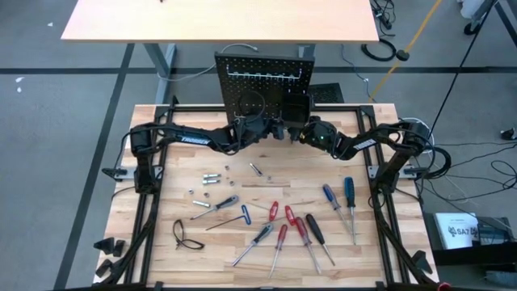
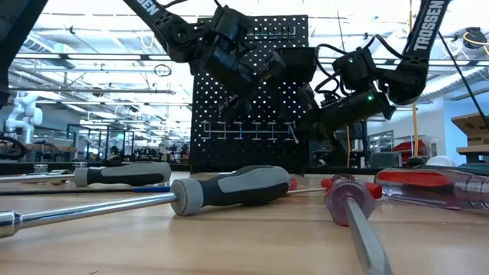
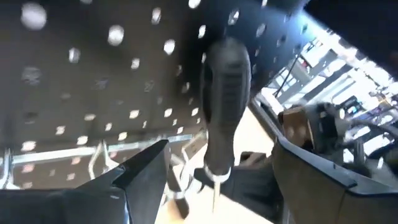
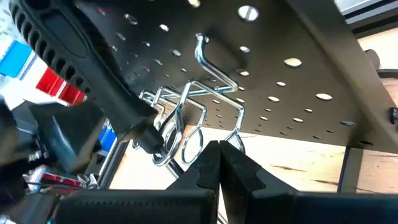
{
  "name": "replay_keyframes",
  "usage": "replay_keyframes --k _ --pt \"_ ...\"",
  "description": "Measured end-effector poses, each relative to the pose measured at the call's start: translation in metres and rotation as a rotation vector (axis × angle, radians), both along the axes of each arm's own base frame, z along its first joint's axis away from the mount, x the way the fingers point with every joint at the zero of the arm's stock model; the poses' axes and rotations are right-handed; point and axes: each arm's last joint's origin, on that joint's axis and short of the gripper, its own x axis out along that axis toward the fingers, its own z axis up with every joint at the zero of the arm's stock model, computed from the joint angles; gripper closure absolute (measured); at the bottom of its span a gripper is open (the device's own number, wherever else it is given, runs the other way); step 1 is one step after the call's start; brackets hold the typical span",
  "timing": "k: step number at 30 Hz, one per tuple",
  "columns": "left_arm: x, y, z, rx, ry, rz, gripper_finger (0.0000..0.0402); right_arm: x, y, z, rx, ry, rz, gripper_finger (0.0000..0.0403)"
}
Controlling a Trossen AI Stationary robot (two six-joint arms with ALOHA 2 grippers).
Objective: Hang tools onto peg board
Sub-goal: Hang the black screwdriver on the pegboard
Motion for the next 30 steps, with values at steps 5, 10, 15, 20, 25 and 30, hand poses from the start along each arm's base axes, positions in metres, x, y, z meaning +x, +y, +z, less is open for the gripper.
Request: replay_keyframes --k 5,10,15,20,25,30 --pt "0.008 0.010 -0.006 -0.025 -0.002 -0.007 0.0124 0.001 0.001 0.002 -0.042 0.007 0.042 0.0403" --pt "0.013 0.015 -0.010 -0.049 -0.001 -0.018 0.0124 0.001 0.002 0.001 -0.036 0.009 0.071 0.0403" --pt "0.014 0.015 -0.012 -0.052 0.003 -0.018 0.0136 0.002 0.002 0.001 -0.038 0.011 0.094 0.0403" --pt "0.014 0.014 -0.012 -0.018 0.039 -0.052 0.0197 0.002 0.002 0.001 -0.043 0.015 0.096 0.0403" --pt "0.015 0.013 -0.012 -0.014 0.043 -0.071 0.0245 0.002 0.002 0.000 -0.052 0.030 0.100 0.0403" --pt "0.016 0.011 -0.012 0.008 0.065 -0.143 0.0262 -0.003 0.003 0.002 -0.053 0.038 0.091 0.0403"
